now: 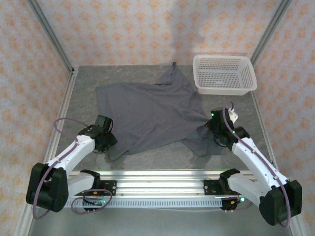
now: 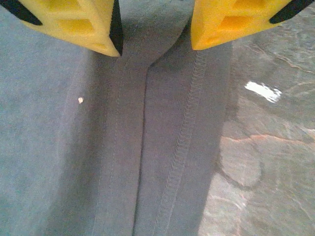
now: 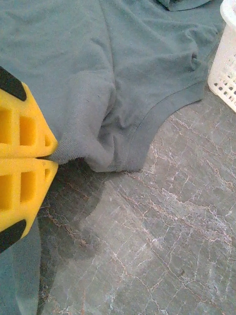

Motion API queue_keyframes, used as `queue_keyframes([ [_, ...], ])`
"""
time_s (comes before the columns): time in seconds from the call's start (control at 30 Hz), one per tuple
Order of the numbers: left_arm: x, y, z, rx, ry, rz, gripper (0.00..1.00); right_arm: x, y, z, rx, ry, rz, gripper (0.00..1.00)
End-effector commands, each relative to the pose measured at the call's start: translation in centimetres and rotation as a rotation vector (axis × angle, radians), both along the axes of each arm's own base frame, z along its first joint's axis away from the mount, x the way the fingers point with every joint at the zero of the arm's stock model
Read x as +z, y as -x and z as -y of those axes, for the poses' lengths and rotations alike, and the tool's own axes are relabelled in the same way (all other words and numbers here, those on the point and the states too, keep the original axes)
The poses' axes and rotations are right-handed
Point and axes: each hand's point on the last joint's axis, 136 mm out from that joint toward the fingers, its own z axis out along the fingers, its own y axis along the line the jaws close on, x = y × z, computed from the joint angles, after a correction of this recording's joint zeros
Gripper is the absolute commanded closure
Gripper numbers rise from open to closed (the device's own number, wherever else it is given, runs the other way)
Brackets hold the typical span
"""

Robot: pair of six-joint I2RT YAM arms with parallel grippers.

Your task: Fold the inside-out t-shirt

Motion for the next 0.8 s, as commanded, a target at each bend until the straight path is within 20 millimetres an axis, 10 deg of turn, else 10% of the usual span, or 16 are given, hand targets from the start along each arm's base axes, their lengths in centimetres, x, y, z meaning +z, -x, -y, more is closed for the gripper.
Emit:
queue_keyframes([
  [0.0,-0.5,-0.7,1.5,-0.016,0.070,0.015,0.69,1.5,-0.9,-0.1,0.002,-0.008,0.039,1.00],
  [0.2,-0.6,-2.1,1.9,-0.035,0.068,-0.004,1.00,1.9,-0.7,-0.2,0.006,-0.010,0.037,1.00],
  [0.47,4.7,-6.8,-2.1,0.048,-0.129,0.149,1.00,3.4,-1.1,-0.3,0.001,-0.028,0.076,1.00],
  [0.67,3.3,-9.7,-2.7,0.103,-0.125,0.146,1.00,2.8,-1.9,-1.4,0.021,-0.070,0.063,1.00],
  [0.77,2.1,-9.8,-3.2,0.136,-0.119,0.119,0.72,2.6,-2.0,-1.7,0.031,-0.078,0.057,1.00],
])
